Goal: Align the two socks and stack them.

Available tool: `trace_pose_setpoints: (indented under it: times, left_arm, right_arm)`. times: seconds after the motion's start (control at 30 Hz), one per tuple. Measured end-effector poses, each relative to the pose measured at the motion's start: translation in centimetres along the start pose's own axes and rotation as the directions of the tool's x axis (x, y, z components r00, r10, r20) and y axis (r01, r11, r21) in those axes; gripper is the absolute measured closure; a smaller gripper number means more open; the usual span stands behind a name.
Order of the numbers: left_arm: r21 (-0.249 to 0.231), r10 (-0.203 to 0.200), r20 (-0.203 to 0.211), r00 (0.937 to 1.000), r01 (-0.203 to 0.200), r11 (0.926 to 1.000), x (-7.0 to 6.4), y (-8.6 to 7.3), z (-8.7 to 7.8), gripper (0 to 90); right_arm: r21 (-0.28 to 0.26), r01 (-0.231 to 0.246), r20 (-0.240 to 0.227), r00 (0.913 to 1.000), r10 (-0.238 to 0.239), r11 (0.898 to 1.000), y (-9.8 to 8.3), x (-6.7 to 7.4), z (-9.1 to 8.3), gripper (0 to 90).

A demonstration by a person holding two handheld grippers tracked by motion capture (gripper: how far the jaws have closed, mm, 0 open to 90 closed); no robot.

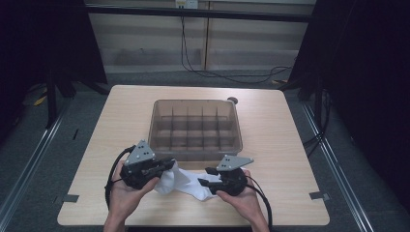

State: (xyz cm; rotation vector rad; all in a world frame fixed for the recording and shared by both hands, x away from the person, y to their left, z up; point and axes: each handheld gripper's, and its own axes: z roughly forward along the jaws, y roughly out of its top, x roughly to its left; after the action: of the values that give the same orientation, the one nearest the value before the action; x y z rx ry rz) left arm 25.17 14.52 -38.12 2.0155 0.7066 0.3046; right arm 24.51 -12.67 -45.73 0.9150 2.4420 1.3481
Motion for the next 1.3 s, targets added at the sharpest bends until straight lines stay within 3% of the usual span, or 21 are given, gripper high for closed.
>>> trace_pose_setpoints:
  times: [0.1,0.13,0.23,0.3,0.47,0.6,0.63,0.73,0.8,0.9,1.07,1.27,1.3]
  left_arm:
    - [-0.006,-0.009,0.007,0.9999,0.009,0.9999,-0.1,0.6,0.4,85.8]
    - [-0.007,-0.015,0.038,0.9992,0.016,0.9998,-0.1,0.6,0.9,85.8]
    - [0.013,-0.038,0.054,0.9978,0.037,0.9992,-0.1,0.4,2.3,85.8]
    - [0.029,-0.046,0.073,0.9963,0.044,0.9986,-0.2,0.4,3.4,85.8]
    - [0.063,-0.074,0.070,0.9948,0.070,0.9956,-1.0,0.3,5.8,85.7]
    - [0.053,-0.102,0.087,0.9910,0.098,0.9938,-1.3,0.2,6.8,85.7]
    - [0.052,-0.108,0.091,0.9900,0.103,0.9933,-1.4,0.2,6.9,85.7]
    - [0.066,-0.092,0.104,0.9903,0.085,0.9942,-1.6,0.3,7.3,83.4]
    - [0.066,-0.094,0.116,0.9888,0.087,0.9940,-1.6,0.1,7.4,80.5]
    - [0.054,-0.110,0.116,0.9871,0.104,0.9931,-1.3,0.0,7.2,67.5]
    - [0.018,-0.142,0.121,0.9825,0.140,0.9899,-0.4,-0.2,6.6,55.8]
    - [0.050,-0.133,0.113,0.9846,0.129,0.9904,0.3,-0.9,6.6,66.1]
    - [0.076,-0.126,0.111,0.9858,0.118,0.9901,0.3,-1.6,7.1,66.9]
  right_arm:
    - [-0.010,0.024,-0.025,0.9994,-0.024,1.000,0.6,0.7,0.5,56.6]
    - [-0.011,0.033,-0.024,0.9992,-0.034,0.999,0.7,0.9,0.6,58.4]
    - [-0.017,0.055,-0.044,0.9975,-0.056,0.998,0.8,1.2,0.5,66.5]
    - [-0.026,0.063,-0.070,0.9954,-0.065,0.998,0.7,1.5,0.0,66.0]
    - [-0.047,0.076,-0.109,0.9907,-0.081,0.996,0.8,2.1,-0.9,60.6]
    - [-0.041,0.066,-0.123,0.9898,-0.070,0.997,1.0,2.1,-0.6,57.9]
    - [-0.034,0.064,-0.117,0.9909,-0.067,0.997,1.0,2.1,-0.5,60.5]
    - [-0.027,0.058,-0.109,0.9921,-0.061,0.998,0.6,1.7,-0.4,82.4]
    - [-0.023,0.040,-0.096,0.9945,-0.042,0.999,0.2,1.3,-0.7,89.1]
    - [-0.017,0.013,-0.059,0.9982,-0.014,1.000,-0.4,0.5,-1.7,90.0]
    - [0.001,-0.013,-0.015,0.9998,0.013,1.000,-1.3,-0.7,-3.6,90.0]
    - [0.025,-0.049,0.052,0.9976,0.047,0.999,-2.4,-2.2,-5.2,90.0]
    - [0.027,-0.059,0.061,0.9965,0.058,0.998,-2.6,-2.5,-5.4,90.0]
